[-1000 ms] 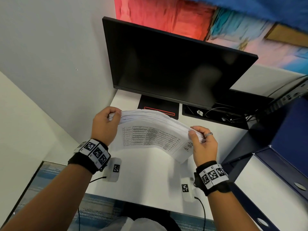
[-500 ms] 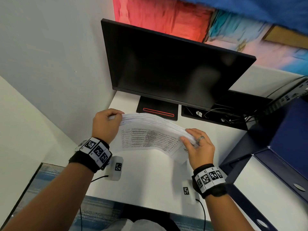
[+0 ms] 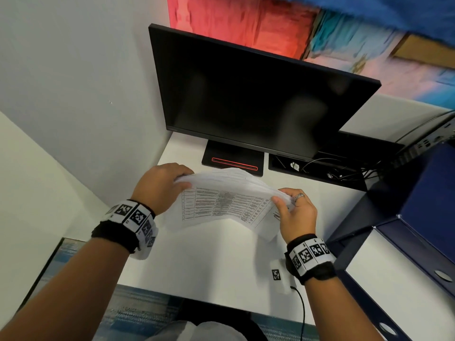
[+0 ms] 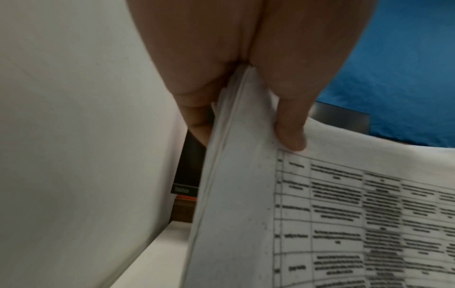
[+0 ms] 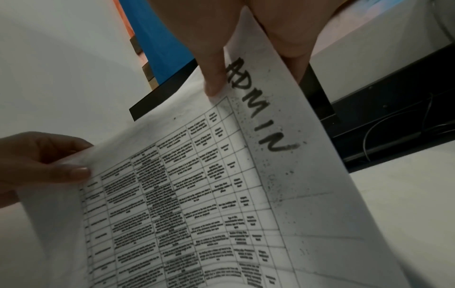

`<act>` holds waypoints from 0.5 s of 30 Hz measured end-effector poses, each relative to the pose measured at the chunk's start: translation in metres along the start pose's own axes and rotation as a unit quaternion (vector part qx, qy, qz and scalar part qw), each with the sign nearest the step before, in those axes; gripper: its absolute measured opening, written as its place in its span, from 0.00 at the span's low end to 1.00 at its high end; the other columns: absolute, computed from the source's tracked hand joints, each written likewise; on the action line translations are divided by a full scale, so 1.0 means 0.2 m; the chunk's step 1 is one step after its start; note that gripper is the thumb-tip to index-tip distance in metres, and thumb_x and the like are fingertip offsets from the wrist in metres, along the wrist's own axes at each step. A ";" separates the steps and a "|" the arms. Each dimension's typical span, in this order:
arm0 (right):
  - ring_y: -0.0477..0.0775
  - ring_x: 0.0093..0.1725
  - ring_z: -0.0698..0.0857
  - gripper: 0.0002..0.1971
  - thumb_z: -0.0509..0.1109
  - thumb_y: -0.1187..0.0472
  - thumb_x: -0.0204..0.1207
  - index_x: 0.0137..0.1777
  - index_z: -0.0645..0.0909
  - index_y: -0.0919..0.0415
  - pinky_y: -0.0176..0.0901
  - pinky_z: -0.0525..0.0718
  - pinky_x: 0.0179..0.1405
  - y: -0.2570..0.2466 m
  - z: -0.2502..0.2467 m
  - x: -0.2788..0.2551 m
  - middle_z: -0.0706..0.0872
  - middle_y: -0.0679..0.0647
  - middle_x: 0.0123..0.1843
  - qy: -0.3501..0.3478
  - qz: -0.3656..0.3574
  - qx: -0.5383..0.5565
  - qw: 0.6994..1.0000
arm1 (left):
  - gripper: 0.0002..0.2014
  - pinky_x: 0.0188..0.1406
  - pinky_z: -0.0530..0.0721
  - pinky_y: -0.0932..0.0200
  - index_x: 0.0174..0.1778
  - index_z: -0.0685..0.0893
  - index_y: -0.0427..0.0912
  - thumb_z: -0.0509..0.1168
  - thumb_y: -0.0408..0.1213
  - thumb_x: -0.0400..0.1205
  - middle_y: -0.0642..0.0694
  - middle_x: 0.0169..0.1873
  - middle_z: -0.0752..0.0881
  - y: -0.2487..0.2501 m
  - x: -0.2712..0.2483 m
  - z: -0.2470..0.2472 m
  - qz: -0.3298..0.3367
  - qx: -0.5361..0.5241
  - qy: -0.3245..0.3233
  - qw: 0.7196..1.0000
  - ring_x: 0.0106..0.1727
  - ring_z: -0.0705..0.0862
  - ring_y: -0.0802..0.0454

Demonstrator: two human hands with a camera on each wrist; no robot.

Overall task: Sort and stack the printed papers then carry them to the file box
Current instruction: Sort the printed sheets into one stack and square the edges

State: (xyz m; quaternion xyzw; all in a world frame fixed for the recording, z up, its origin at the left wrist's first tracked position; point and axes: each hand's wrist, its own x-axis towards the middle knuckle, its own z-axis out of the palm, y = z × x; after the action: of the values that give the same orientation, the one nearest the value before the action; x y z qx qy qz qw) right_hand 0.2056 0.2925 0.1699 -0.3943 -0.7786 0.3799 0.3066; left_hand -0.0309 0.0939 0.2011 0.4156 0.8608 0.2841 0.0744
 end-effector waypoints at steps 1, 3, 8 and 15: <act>0.34 0.49 0.82 0.07 0.75 0.62 0.78 0.50 0.82 0.49 0.43 0.87 0.55 -0.01 -0.01 0.01 0.82 0.37 0.46 -0.007 -0.002 0.003 1.000 | 0.10 0.53 0.86 0.51 0.57 0.89 0.49 0.72 0.38 0.79 0.52 0.50 0.91 0.01 0.00 -0.01 0.001 0.009 0.004 1.000 0.49 0.87 0.50; 0.43 0.49 0.85 0.08 0.75 0.61 0.77 0.48 0.82 0.47 0.48 0.88 0.53 -0.01 -0.04 0.02 0.84 0.39 0.47 -0.011 -0.016 0.014 1.000 | 0.08 0.48 0.87 0.52 0.53 0.89 0.49 0.72 0.38 0.79 0.53 0.45 0.90 0.03 0.00 -0.04 -0.008 -0.004 0.010 1.000 0.45 0.86 0.51; 0.52 0.54 0.86 0.16 0.76 0.63 0.76 0.48 0.80 0.37 0.57 0.88 0.57 0.08 -0.06 -0.03 0.86 0.43 0.51 -0.011 0.022 0.042 0.999 | 0.15 0.52 0.86 0.57 0.58 0.88 0.52 0.76 0.38 0.75 0.61 0.47 0.87 0.01 -0.10 0.02 -0.008 -0.056 -0.028 0.998 0.46 0.86 0.57; 0.38 0.65 0.77 0.16 0.67 0.67 0.82 0.62 0.79 0.45 0.40 0.79 0.70 0.08 -0.03 -0.07 0.77 0.49 0.64 -0.006 -0.063 -0.001 0.998 | 0.13 0.58 0.81 0.64 0.64 0.85 0.48 0.68 0.39 0.82 0.56 0.60 0.80 -0.10 -0.17 0.13 0.106 -0.089 0.116 0.984 0.55 0.80 0.64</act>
State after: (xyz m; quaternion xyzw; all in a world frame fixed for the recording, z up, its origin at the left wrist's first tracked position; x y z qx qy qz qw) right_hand 0.2235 0.2893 0.1584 -0.3422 -0.8042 0.3612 0.3250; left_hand -0.0137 0.0694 0.1645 0.4609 0.7858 0.4120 -0.0198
